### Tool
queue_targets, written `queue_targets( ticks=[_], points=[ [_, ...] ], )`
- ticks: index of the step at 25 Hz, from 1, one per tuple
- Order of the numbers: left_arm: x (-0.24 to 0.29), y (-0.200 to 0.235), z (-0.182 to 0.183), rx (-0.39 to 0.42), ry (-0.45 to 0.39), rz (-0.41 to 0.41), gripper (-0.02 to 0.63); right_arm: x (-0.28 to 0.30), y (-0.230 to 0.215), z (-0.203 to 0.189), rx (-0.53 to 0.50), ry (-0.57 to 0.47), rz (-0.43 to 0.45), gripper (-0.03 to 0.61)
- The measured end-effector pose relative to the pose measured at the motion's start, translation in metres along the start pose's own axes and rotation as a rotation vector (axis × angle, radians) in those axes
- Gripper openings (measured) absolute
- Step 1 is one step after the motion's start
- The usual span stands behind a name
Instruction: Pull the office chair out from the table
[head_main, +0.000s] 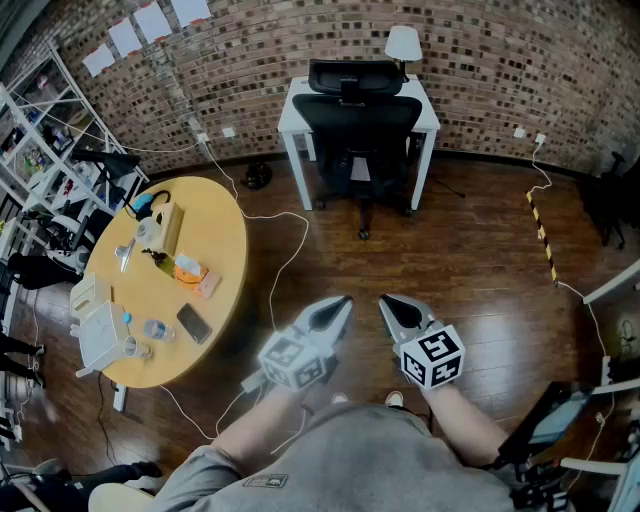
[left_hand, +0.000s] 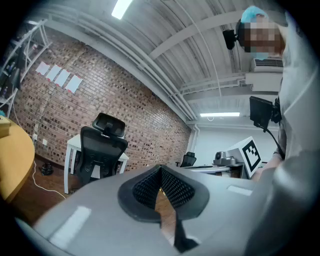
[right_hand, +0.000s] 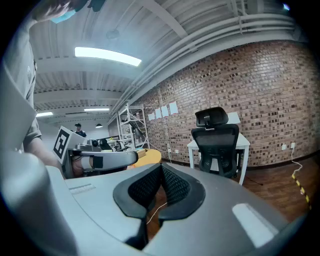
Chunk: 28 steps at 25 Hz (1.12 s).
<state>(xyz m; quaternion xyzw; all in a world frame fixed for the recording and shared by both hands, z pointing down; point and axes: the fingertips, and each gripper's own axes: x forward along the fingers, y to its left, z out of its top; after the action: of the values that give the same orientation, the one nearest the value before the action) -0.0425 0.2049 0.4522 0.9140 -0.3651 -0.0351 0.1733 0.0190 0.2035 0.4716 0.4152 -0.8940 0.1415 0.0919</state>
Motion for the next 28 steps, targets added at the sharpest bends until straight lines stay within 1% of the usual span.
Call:
queue_targets(
  ticks=[4, 9, 13, 17, 21, 25, 28],
  points=[
    [-0.004, 0.012, -0.002, -0.011, -0.017, -0.011, 0.002, 0.013, 0.003, -0.002, -0.007, 0.005, -0.017, 0.012],
    [-0.005, 0.035, -0.005, -0.019, 0.002, -0.023, 0.002, 0.029, 0.005, 0.001, -0.011, 0.006, -0.044, 0.012],
    [0.010, 0.046, 0.002, -0.024, -0.005, -0.029, 0.002, 0.039, -0.011, 0.004, -0.008, 0.012, -0.053, 0.012],
    [0.041, 0.065, 0.013, -0.016, -0.016, -0.021, 0.002, 0.059, -0.042, 0.013, -0.007, -0.003, -0.051, 0.012],
    [0.082, 0.092, 0.023, -0.004, -0.023, -0.013, 0.002, 0.088, -0.081, 0.026, -0.010, -0.013, -0.044, 0.012],
    [0.136, 0.113, 0.045, -0.007, -0.043, 0.005, 0.002, 0.112, -0.132, 0.049, -0.019, -0.023, -0.030, 0.012],
    [0.180, 0.132, 0.058, 0.009, -0.054, 0.020, 0.002, 0.129, -0.174, 0.067, -0.035, -0.018, -0.015, 0.012]
  ],
)
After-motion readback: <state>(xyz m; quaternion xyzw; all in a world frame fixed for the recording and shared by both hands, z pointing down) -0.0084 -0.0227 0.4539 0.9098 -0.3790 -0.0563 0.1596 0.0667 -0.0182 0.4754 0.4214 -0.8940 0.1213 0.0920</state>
